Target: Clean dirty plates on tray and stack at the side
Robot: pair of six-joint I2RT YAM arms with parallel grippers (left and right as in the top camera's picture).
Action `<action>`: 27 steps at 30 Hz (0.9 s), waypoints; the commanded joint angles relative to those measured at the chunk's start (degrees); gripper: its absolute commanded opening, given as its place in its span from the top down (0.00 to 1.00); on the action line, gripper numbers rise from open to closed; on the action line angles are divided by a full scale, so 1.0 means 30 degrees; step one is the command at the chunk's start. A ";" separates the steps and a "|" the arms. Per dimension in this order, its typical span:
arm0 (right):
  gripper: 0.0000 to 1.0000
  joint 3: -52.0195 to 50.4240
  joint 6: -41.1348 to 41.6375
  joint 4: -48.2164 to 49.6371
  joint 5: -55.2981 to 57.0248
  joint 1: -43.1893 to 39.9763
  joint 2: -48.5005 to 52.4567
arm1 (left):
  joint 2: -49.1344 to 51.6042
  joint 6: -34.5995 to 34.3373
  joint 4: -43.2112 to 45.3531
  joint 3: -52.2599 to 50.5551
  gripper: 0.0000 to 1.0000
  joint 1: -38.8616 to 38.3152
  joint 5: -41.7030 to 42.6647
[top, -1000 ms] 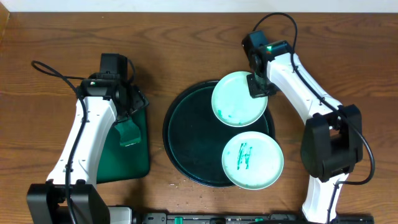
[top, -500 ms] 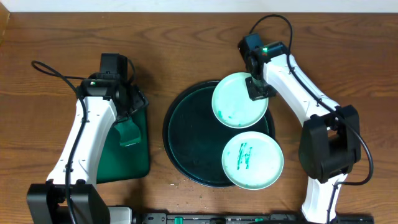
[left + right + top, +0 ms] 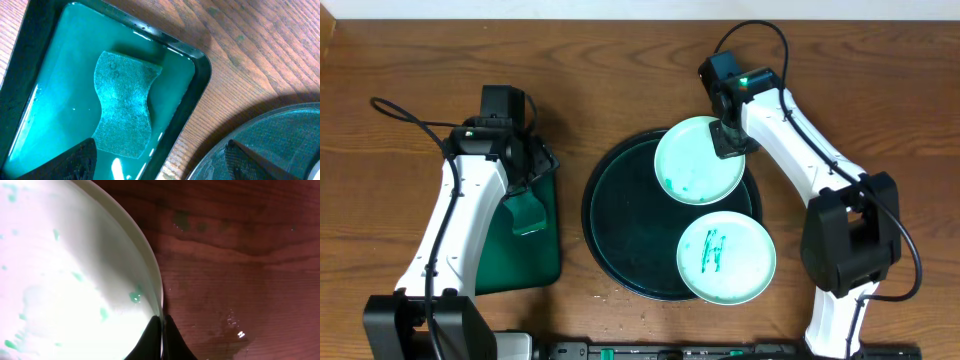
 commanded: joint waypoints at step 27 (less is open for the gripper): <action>0.99 0.0816 0.0860 0.0882 0.2856 -0.0306 -0.3920 | -0.0051 0.0117 -0.0051 0.0277 0.18 0.0095 -0.0080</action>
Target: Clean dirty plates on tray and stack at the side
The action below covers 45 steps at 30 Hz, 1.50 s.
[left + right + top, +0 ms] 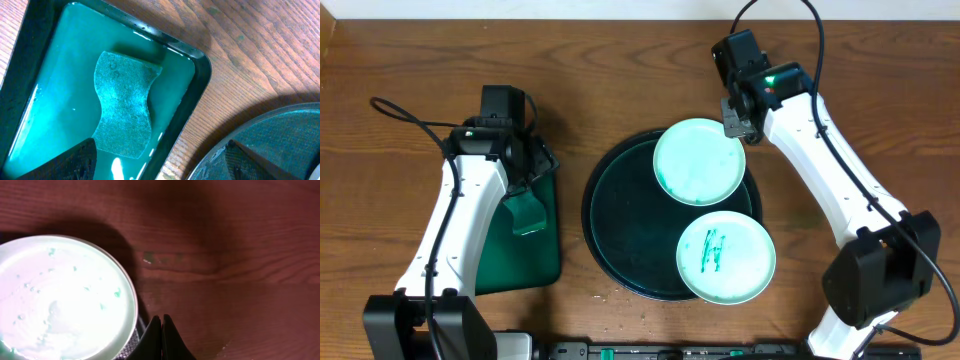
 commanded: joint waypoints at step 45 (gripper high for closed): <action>0.46 0.0430 -0.5421 -0.0342 -0.9260 0.4291 0.4889 | -0.0051 0.0124 0.0022 0.0277 0.18 0.0095 -0.0087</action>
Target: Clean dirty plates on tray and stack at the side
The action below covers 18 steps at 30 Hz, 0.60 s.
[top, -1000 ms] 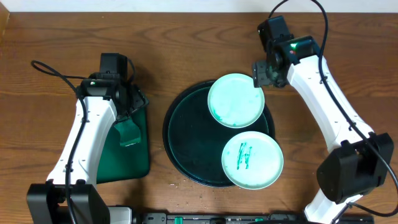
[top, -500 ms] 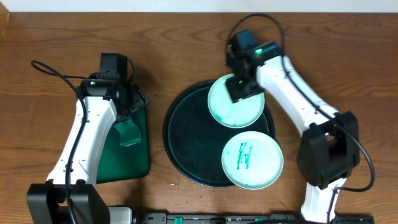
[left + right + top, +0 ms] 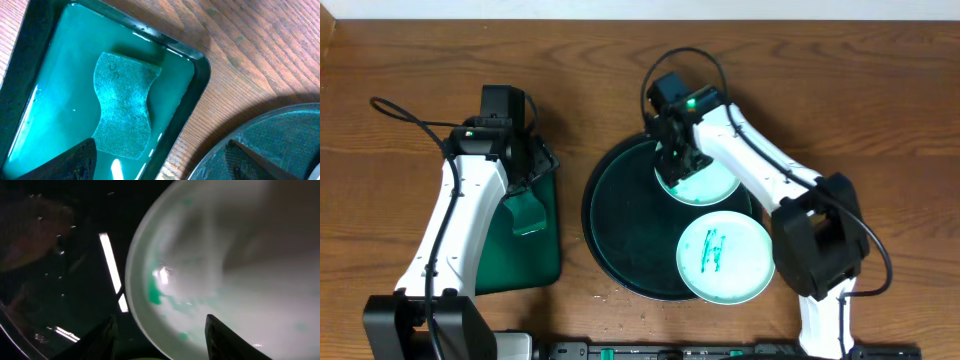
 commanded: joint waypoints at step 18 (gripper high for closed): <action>0.58 0.0146 0.0240 0.0444 -0.0321 0.0867 0.1326 | -0.0051 0.0124 -0.0051 0.0277 0.18 0.0095 -0.0087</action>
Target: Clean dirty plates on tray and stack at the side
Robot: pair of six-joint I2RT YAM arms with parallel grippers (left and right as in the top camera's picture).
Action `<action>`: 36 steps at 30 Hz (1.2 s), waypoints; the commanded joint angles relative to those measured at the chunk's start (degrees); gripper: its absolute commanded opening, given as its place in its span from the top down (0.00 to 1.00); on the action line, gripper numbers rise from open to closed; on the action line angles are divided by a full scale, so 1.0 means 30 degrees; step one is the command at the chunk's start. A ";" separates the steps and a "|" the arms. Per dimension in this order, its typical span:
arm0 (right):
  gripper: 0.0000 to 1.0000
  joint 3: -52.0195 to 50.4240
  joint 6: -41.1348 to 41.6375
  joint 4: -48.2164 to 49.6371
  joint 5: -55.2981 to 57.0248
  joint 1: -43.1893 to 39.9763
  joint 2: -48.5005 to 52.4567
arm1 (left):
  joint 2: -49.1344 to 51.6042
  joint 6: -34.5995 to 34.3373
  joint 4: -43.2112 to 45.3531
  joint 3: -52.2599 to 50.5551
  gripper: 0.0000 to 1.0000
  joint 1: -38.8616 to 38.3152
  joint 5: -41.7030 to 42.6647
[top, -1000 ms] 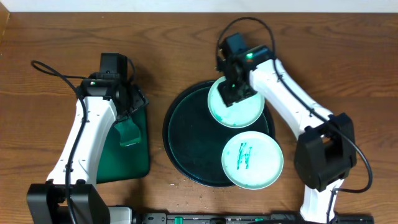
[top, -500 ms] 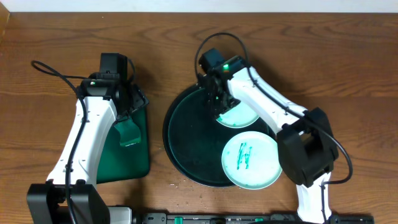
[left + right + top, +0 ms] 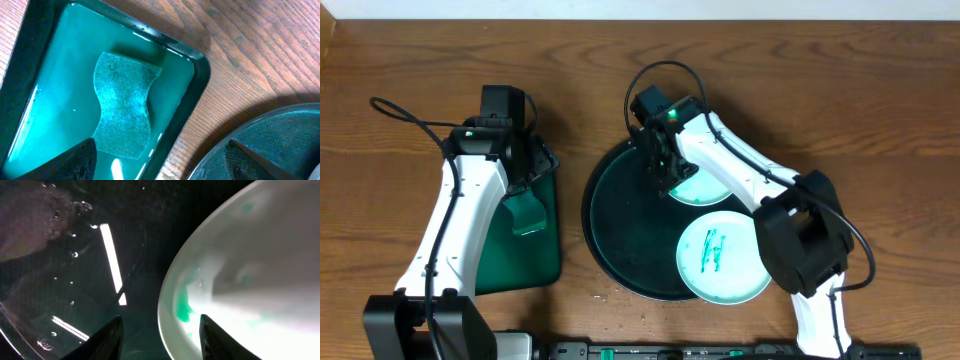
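Note:
A round dark tray [image 3: 615, 225] holds two pale green plates. The lower plate [image 3: 725, 258] carries a green smear. The upper plate [image 3: 708, 187] is partly hidden by my right arm; green specks show near its rim [image 3: 172, 307]. My right gripper [image 3: 666, 170] is open low over the tray, and its jaws [image 3: 161, 342] stand one on each side of that plate's left rim. My left gripper [image 3: 160, 162] is open, hanging above the right edge of a basin of green water [image 3: 55, 75]. A green sponge [image 3: 123, 105] lies in the basin.
The basin [image 3: 520, 255] sits on the wooden table [image 3: 880, 110] left of the tray. The lower plate overhangs the tray's front right rim. Cables run from both arms along the back of the table.
My right gripper, still open, has shifted a little to the left. The upper plate's left rim now lies between its fingers rather than under them. The left arm has not moved.
My right gripper was shut at the upper plate's right rim. Then it was shut and raised beyond the plate's back right. Later it was open over the plate's left part, and now it is astride the left rim. My left gripper stayed open over the basin.

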 commanded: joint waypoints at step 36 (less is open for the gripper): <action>0.98 0.0109 0.1865 0.1253 0.0029 0.0066 0.0896 | -0.0051 0.0124 -0.0335 0.0277 0.18 0.0095 -0.0080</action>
